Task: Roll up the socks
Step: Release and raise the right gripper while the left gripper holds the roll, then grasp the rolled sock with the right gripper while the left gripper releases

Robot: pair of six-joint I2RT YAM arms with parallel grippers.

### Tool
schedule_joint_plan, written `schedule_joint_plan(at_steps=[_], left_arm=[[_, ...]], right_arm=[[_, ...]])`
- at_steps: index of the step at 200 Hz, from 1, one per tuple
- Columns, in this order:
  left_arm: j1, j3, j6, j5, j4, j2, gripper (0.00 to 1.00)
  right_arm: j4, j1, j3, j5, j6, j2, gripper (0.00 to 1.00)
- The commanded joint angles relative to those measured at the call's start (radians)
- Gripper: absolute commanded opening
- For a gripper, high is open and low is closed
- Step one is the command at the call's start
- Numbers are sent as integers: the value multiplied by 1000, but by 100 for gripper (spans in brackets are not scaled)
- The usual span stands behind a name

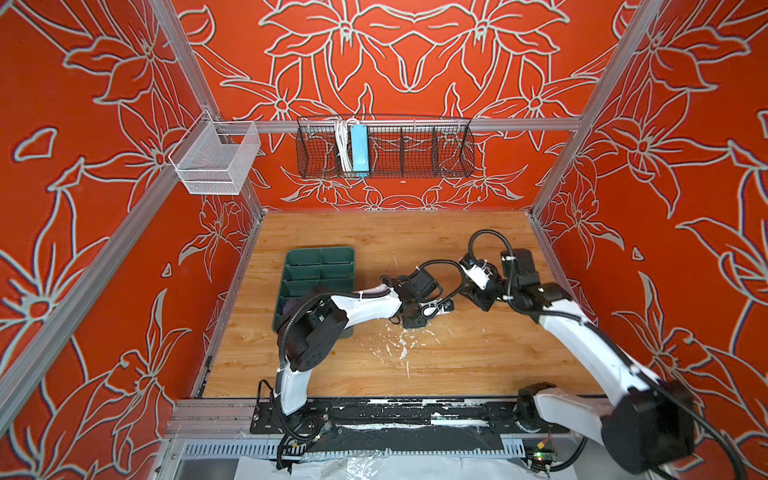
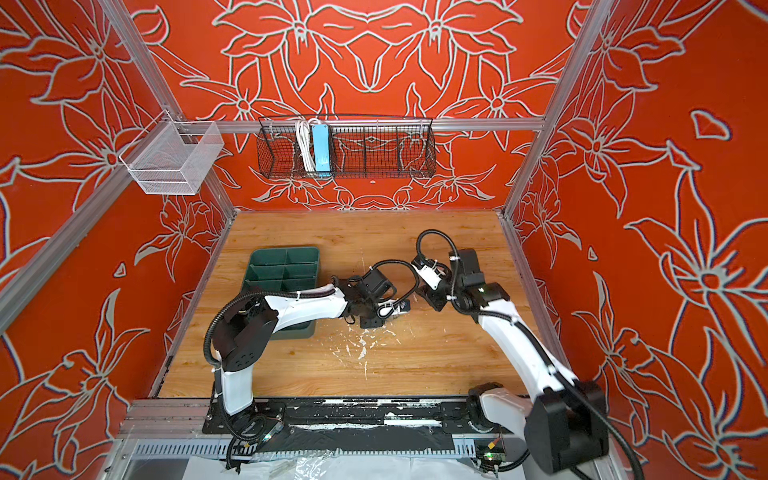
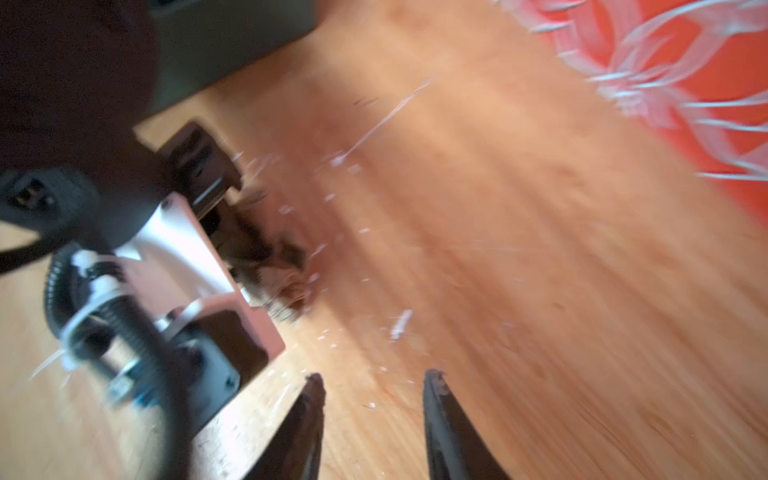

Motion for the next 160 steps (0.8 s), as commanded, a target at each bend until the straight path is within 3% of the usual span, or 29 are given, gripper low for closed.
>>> schedule_joint_plan(at_steps=[1, 27, 41, 52, 68, 92, 127, 160], left_arm=[[62, 104, -31, 226, -350, 106, 0], [130, 320, 3, 478, -622, 249, 0], [162, 410, -20, 536, -704, 322, 0], [182, 456, -11, 583, -751, 362, 0], [204, 496, -32, 616, -770, 396, 1], [226, 534, -57, 646, -773, 426, 3], [231, 566, -67, 648, -784, 456, 4], [231, 554, -75, 645, -771, 459, 4]], right_arm=[[164, 5, -88, 55, 68, -177, 47], [108, 27, -158, -270, -133, -344, 54], [-1, 85, -160, -323, -254, -368, 56], [-75, 155, -160, -233, -327, -354, 56], [-102, 303, -172, 16, -395, -293, 56], [39, 452, -208, 300, -390, -166, 57], [348, 506, -257, 353, -380, 41, 61], [465, 506, -218, 344, -405, 242, 64]])
